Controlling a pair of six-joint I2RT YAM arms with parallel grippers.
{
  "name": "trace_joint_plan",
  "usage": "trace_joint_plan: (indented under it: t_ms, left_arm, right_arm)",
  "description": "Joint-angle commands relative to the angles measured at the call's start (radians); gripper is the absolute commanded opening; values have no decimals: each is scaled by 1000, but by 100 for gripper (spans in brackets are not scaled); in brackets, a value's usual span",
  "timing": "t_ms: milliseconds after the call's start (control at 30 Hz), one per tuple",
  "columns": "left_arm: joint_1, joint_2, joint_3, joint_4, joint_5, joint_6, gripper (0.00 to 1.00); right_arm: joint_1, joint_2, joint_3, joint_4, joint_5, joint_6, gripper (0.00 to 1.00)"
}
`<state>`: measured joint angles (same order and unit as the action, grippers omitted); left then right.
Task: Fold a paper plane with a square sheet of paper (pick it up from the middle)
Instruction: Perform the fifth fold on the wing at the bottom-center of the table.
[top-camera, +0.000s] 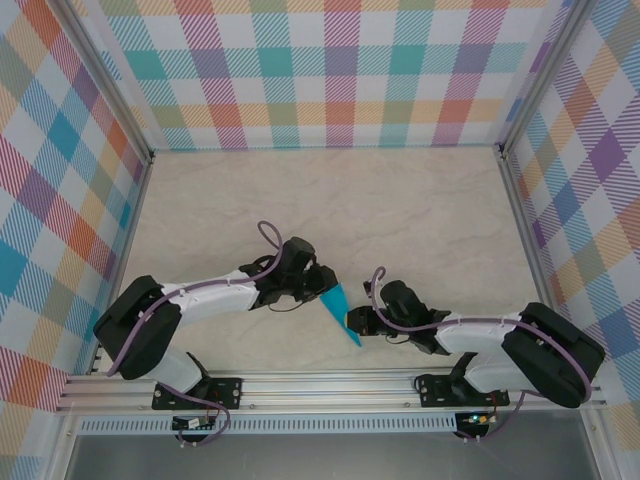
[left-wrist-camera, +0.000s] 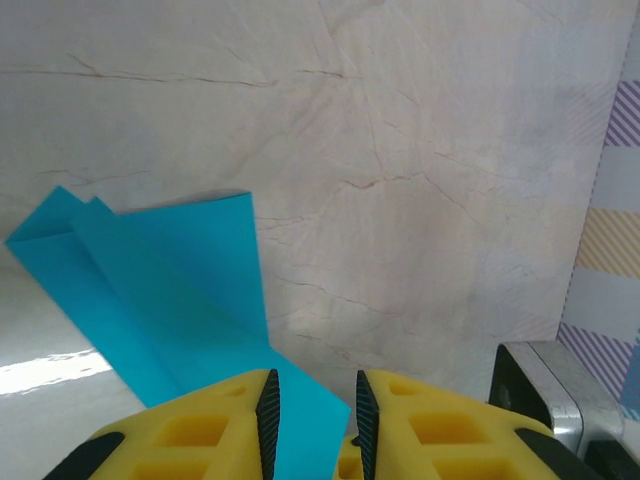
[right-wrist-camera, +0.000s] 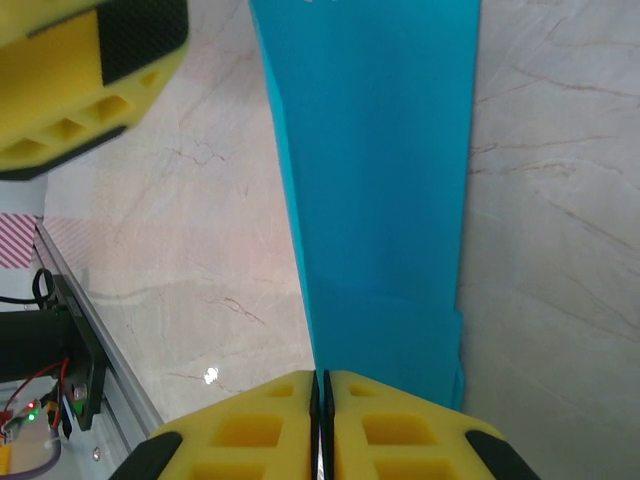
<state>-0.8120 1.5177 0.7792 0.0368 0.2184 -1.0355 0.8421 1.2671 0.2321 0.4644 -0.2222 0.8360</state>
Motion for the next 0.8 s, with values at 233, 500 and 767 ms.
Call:
trace_joint_plan:
  t_ms: [233,500,767]
  left_arm:
    - [-24,89,-11,140,55,10,28]
    - [-32,70,-47,195,51,11,33]
    - [-33,-63,-107,167,-17,51,39]
  right_arm:
    - [-39,60,-4,28,-68,46,13]
    - [-60,126,-2,50,-86,84,13]
    - [-98,81,4,44,-136,98,13]
